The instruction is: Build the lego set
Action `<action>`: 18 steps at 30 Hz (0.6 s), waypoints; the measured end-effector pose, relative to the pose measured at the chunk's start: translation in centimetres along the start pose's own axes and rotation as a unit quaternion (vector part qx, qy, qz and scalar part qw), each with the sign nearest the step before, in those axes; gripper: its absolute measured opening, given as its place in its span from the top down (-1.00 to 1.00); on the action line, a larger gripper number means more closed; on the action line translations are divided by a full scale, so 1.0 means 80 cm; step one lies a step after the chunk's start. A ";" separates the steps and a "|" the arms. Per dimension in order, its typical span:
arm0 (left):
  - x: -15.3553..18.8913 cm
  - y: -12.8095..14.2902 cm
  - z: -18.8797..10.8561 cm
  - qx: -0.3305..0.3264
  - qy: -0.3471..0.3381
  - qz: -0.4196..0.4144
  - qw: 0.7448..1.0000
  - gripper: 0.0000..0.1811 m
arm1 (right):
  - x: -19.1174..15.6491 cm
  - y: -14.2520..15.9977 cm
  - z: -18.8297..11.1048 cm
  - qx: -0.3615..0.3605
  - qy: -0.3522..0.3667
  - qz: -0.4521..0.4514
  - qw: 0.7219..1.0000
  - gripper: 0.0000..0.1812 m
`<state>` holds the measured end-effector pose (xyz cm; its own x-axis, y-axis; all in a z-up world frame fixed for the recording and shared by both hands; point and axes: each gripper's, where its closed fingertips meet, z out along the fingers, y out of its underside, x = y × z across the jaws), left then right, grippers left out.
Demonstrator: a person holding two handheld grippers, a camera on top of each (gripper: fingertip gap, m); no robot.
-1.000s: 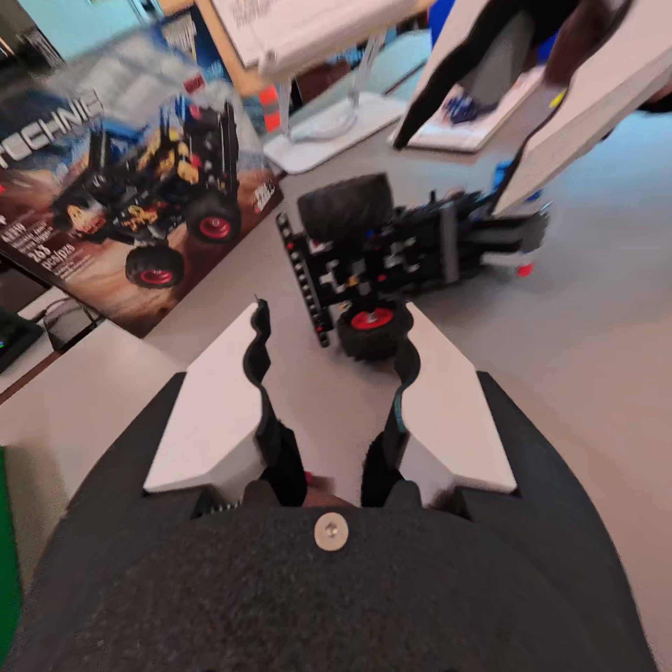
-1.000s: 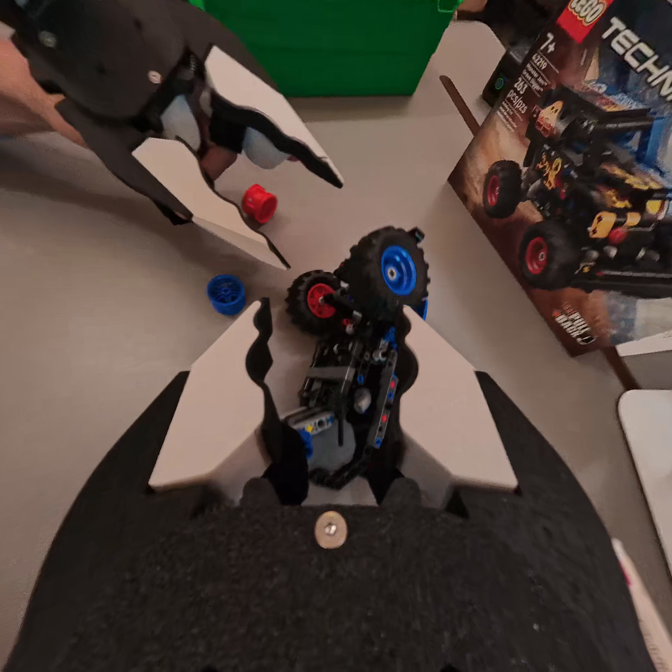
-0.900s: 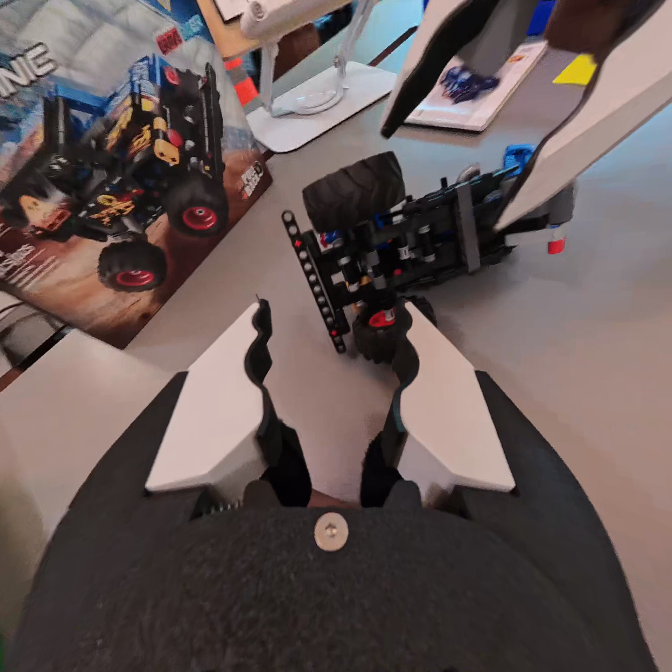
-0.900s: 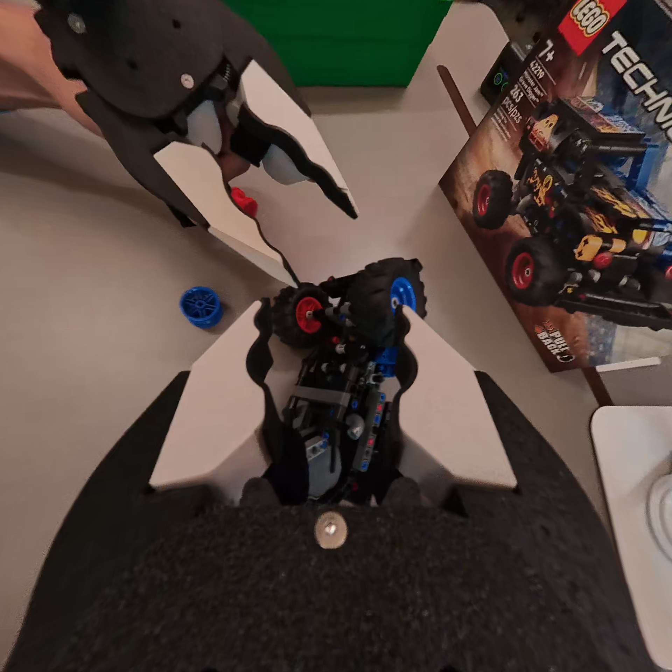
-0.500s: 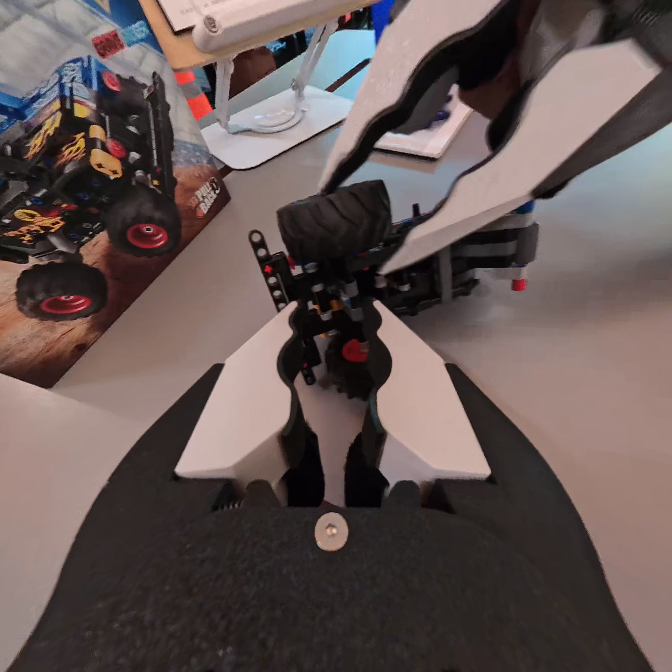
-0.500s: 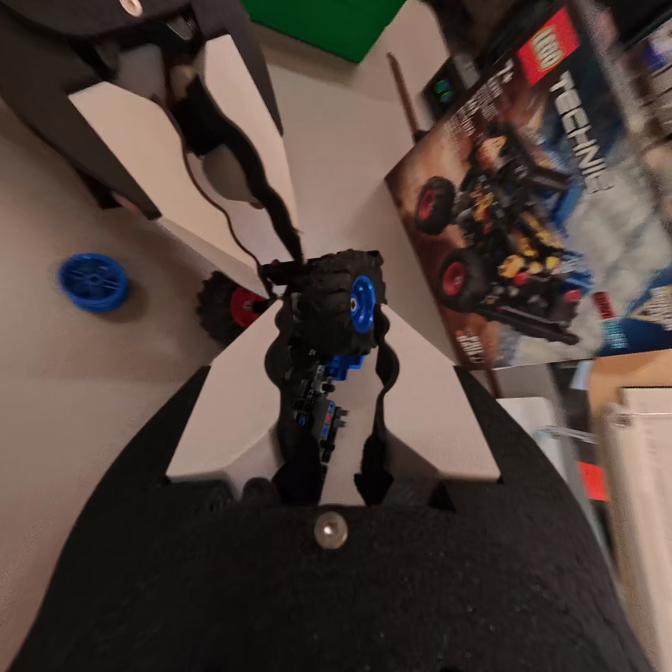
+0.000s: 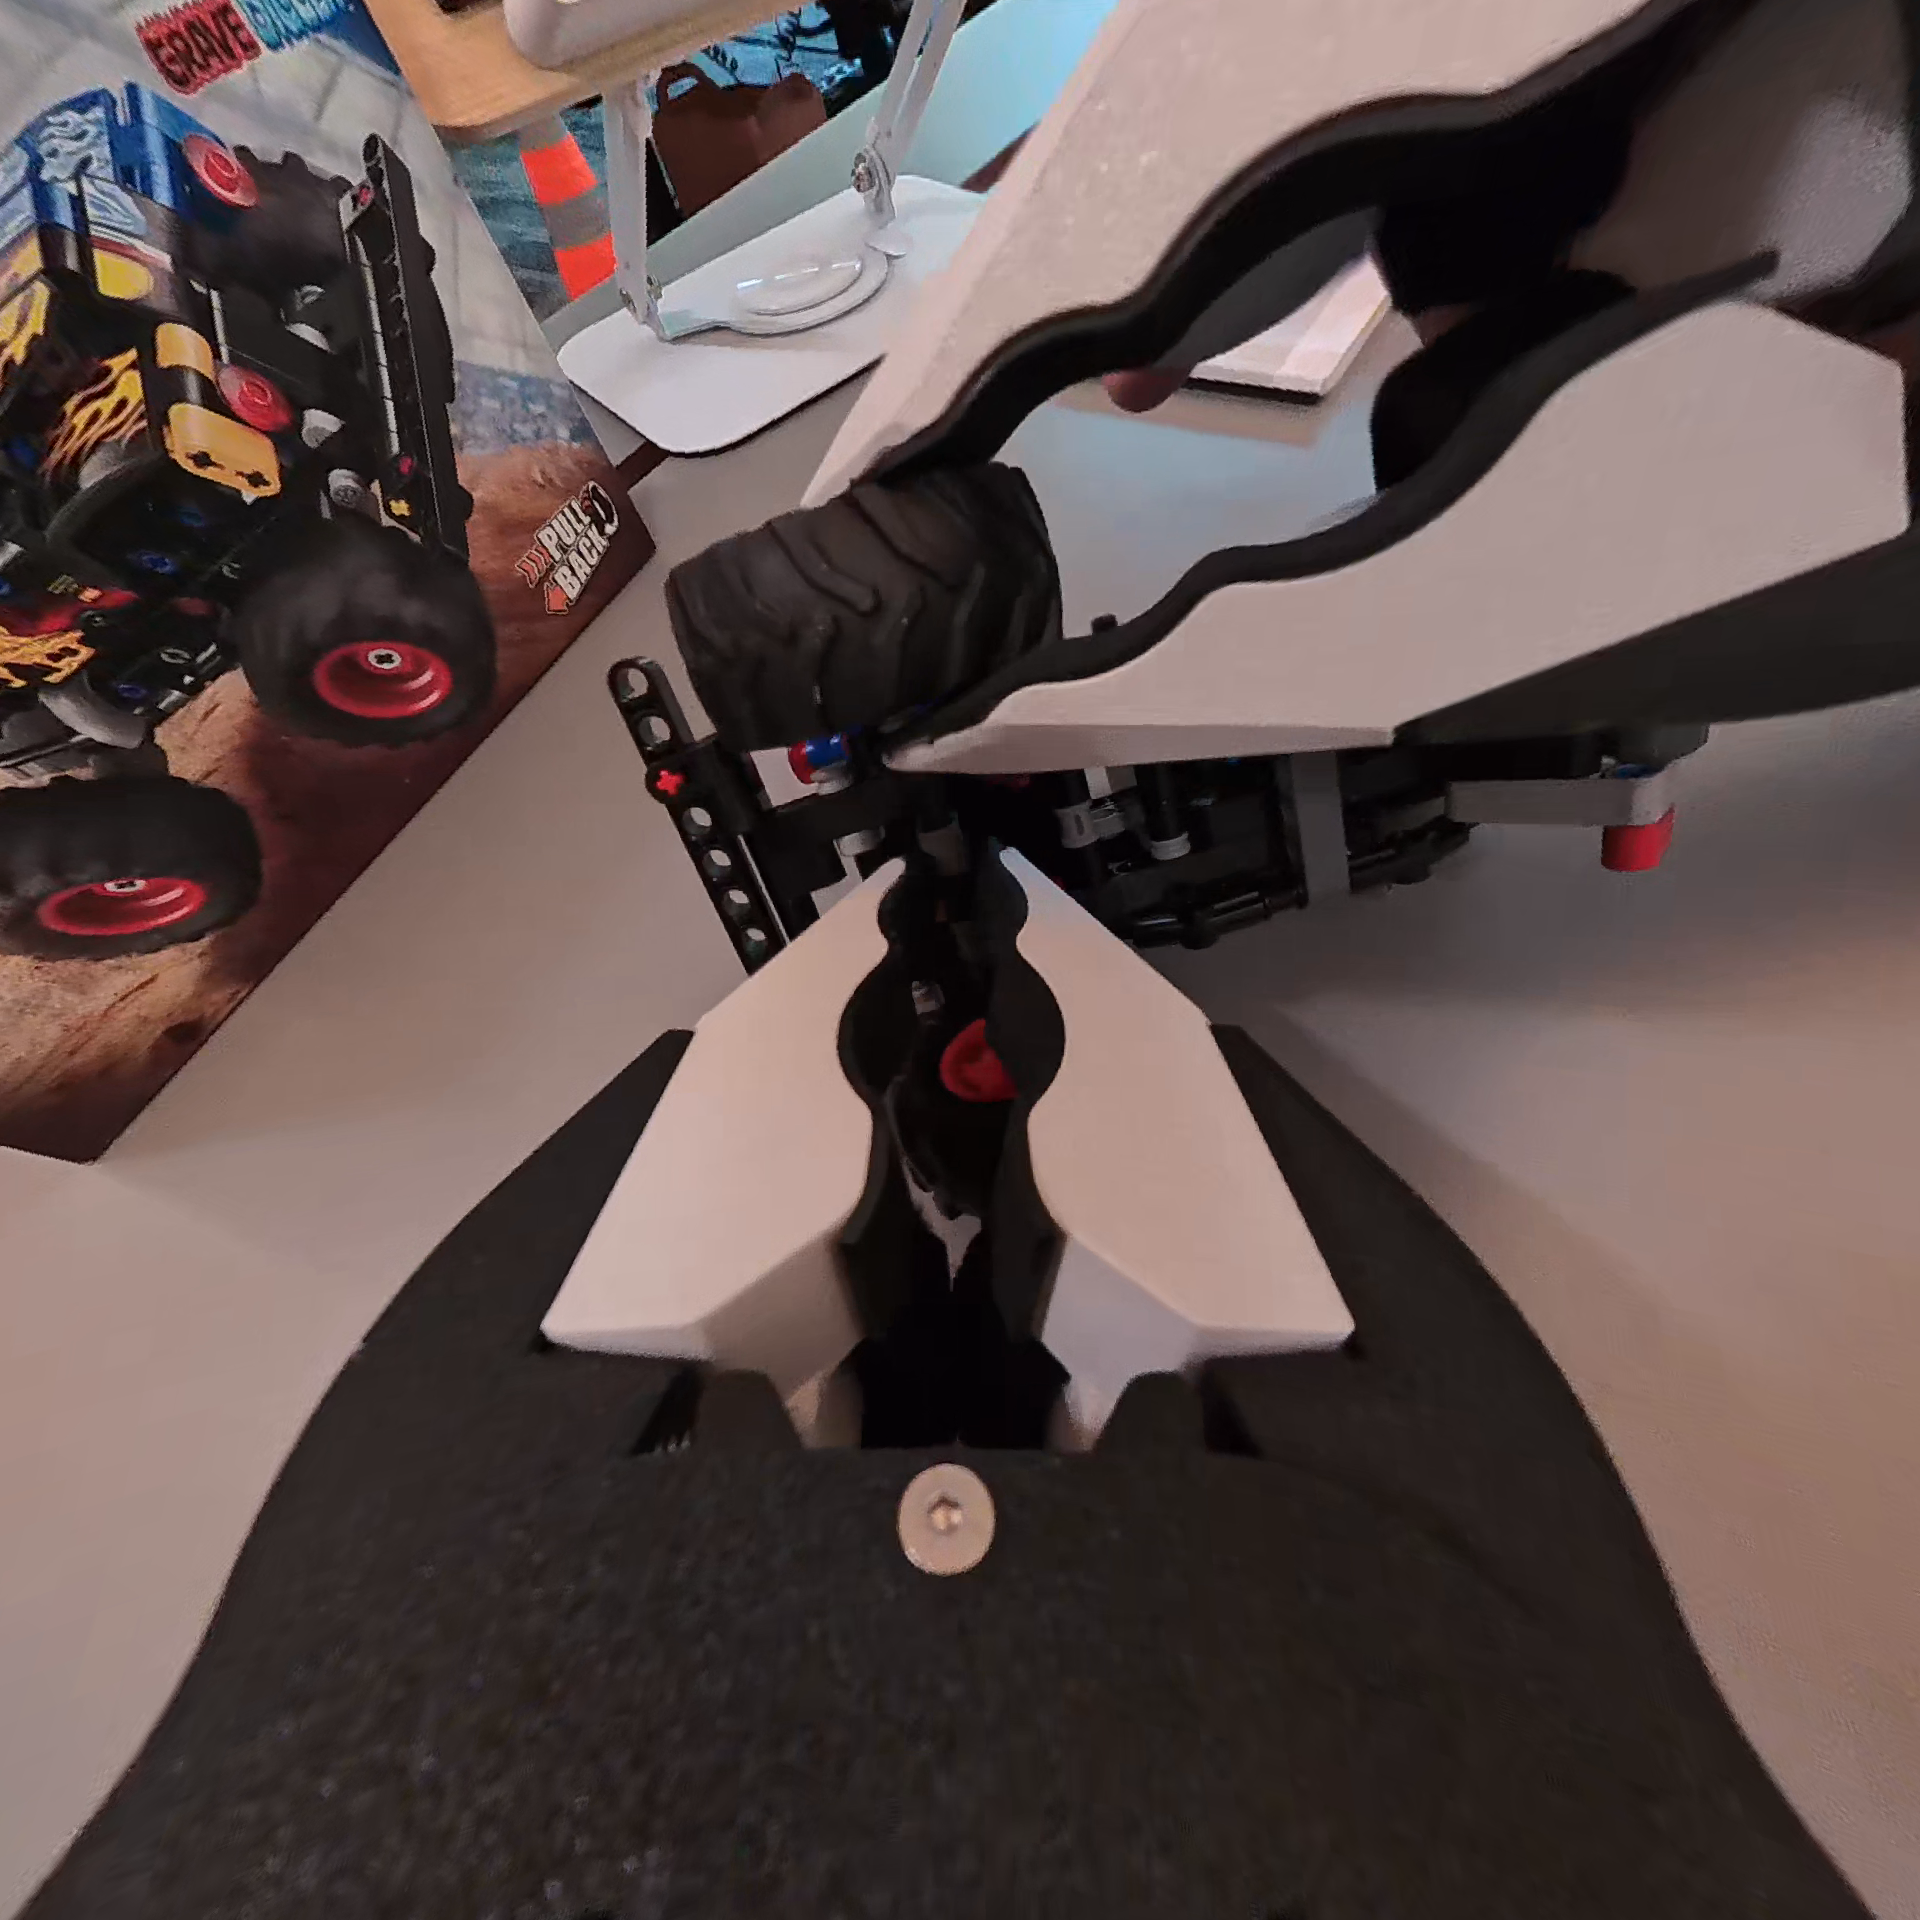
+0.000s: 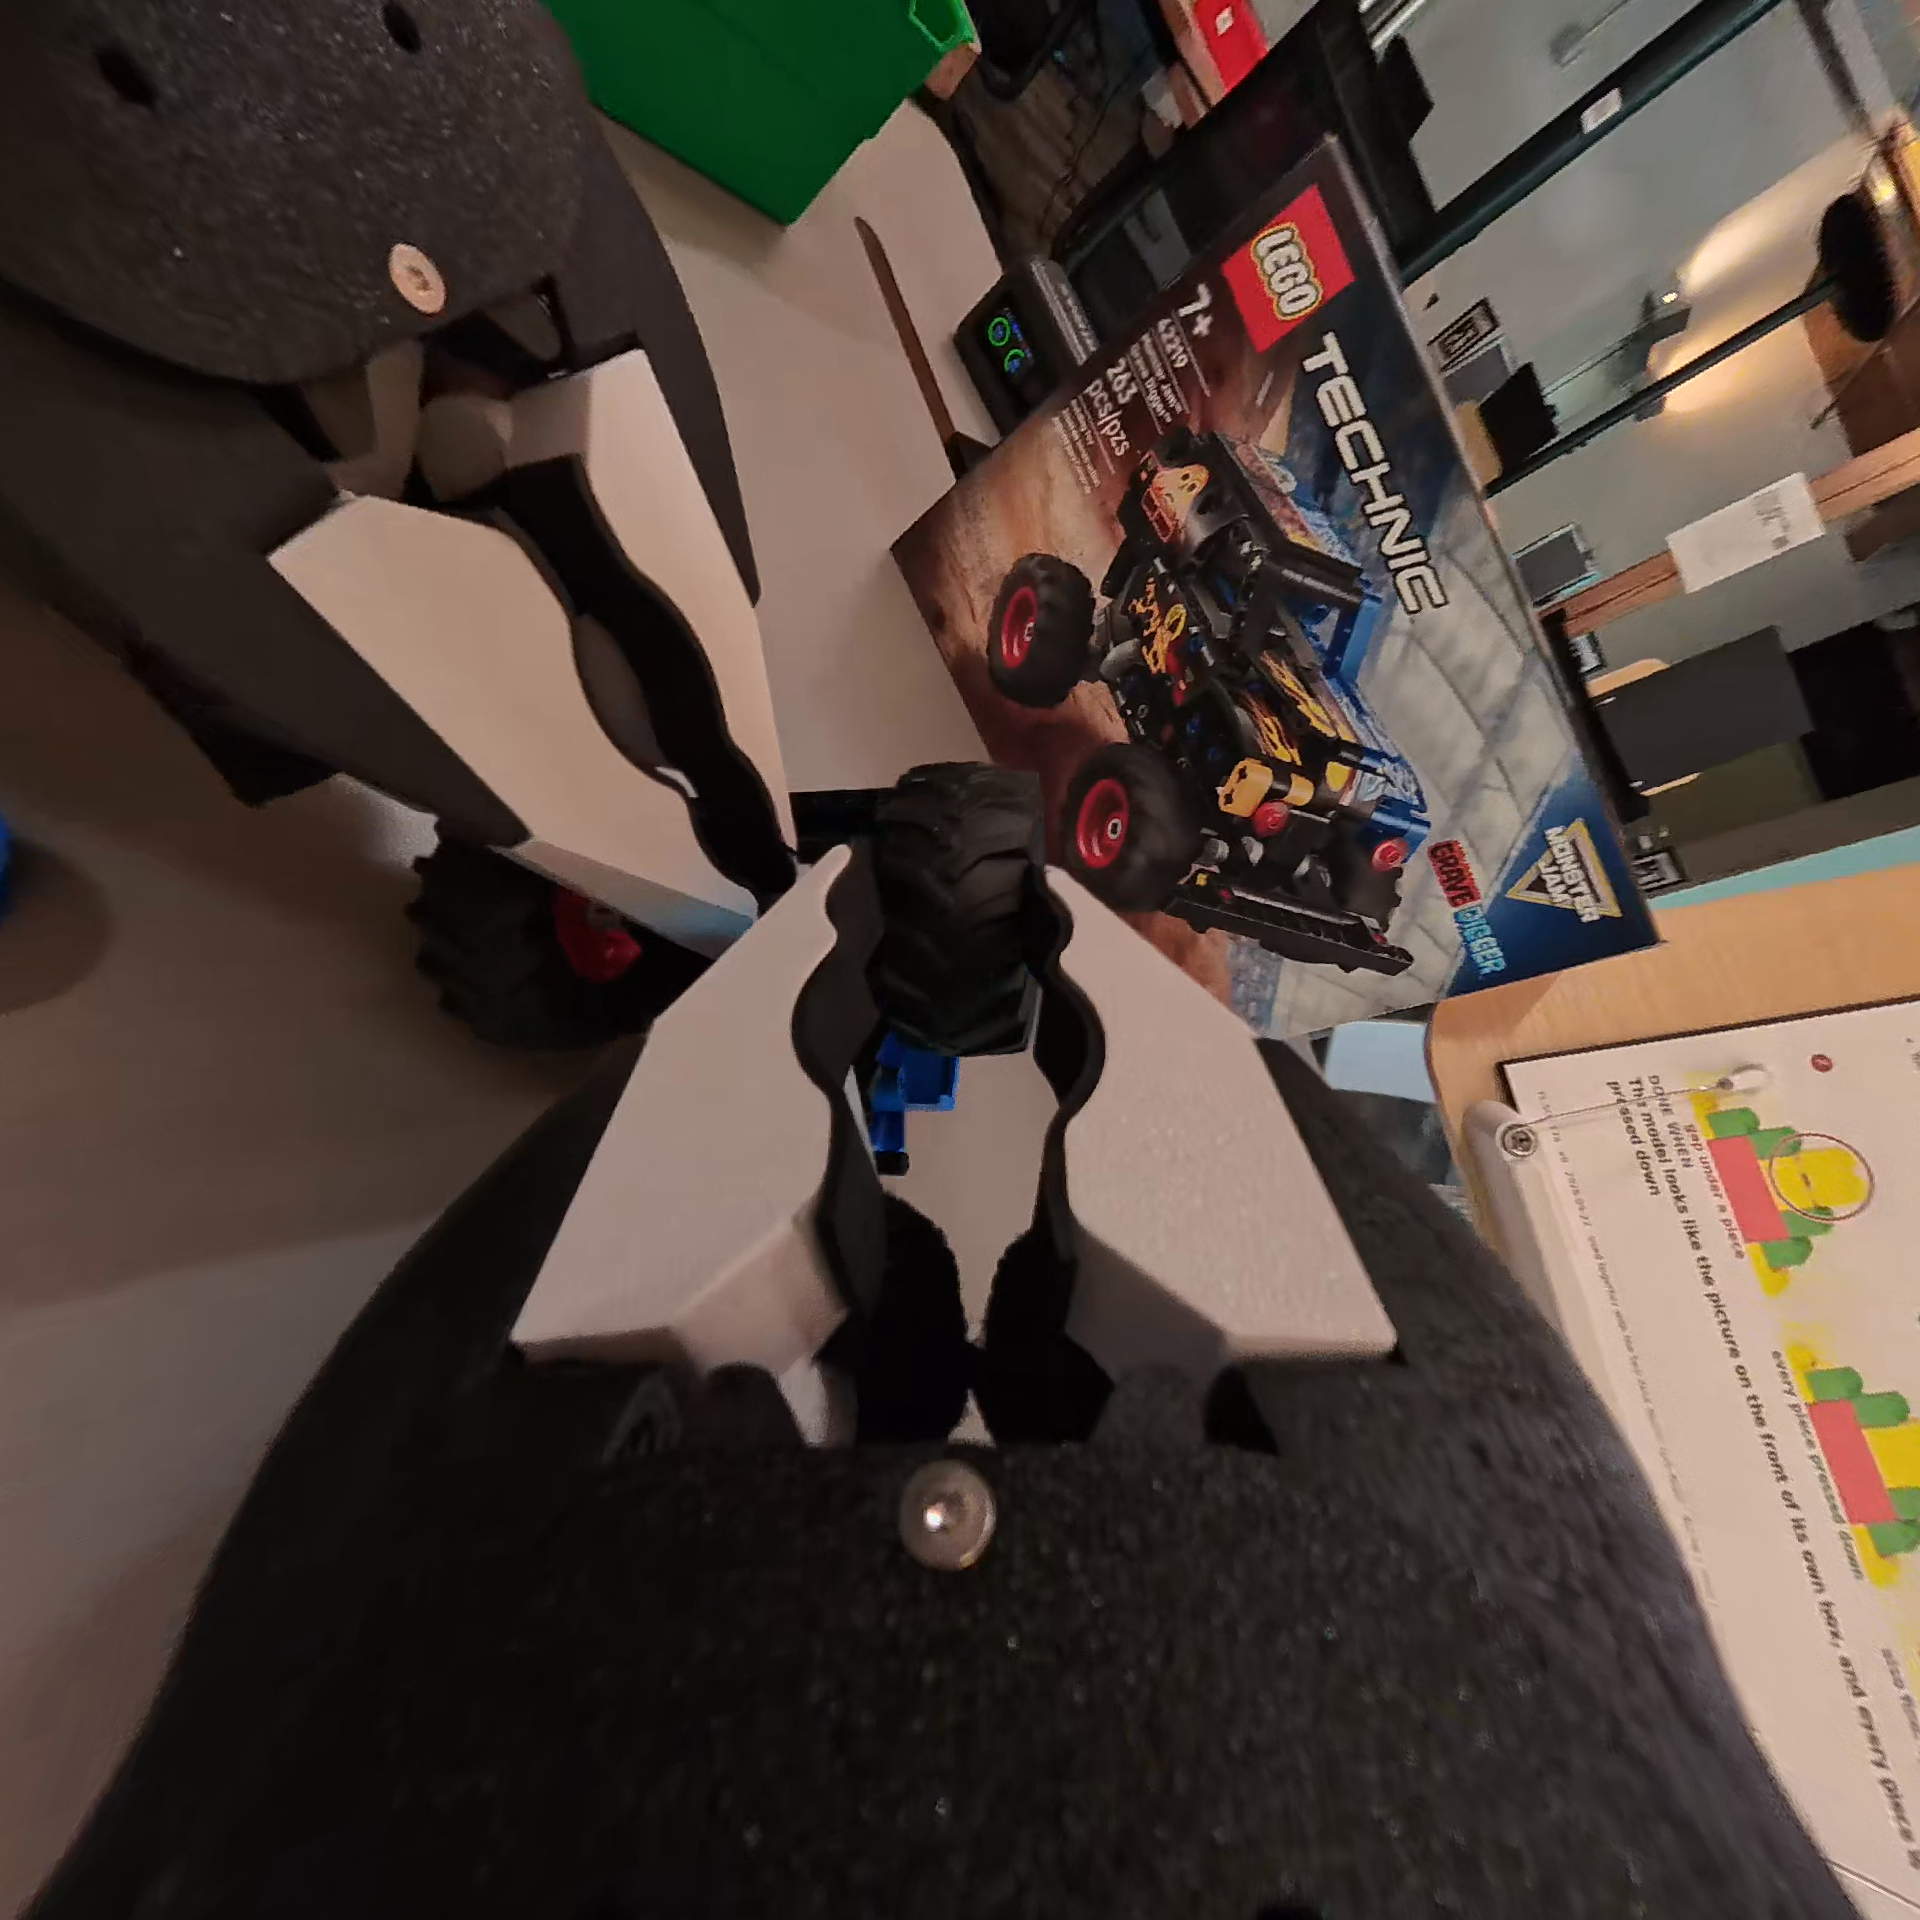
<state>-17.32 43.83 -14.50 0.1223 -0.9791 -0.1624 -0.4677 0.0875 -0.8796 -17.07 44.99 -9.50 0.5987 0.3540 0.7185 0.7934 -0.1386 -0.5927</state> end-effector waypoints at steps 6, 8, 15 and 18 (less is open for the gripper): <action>0.001 -0.001 0.002 0.011 0.004 -0.003 1.000 0.93 | -0.001 0.005 -0.003 0.002 -0.055 0.032 0.998 0.68; 0.003 -0.003 0.002 0.016 0.007 -0.004 1.000 0.93 | -0.004 0.014 -0.006 -0.031 -0.080 0.043 0.995 0.59; 0.000 -0.002 0.001 0.022 -0.004 -0.003 1.000 0.93 | -0.005 0.018 0.000 -0.075 -0.042 -0.023 0.996 0.67; 0.000 -0.001 0.002 0.023 -0.005 0.004 1.000 0.93 | -0.005 0.019 -0.002 -0.056 -0.053 0.011 0.997 0.68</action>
<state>-17.17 43.81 -14.47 0.1275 -0.9763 -0.1749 -0.4282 0.1048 -0.8976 -16.07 44.51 -10.65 0.6057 0.4453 0.6594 0.7910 -0.2474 -0.5595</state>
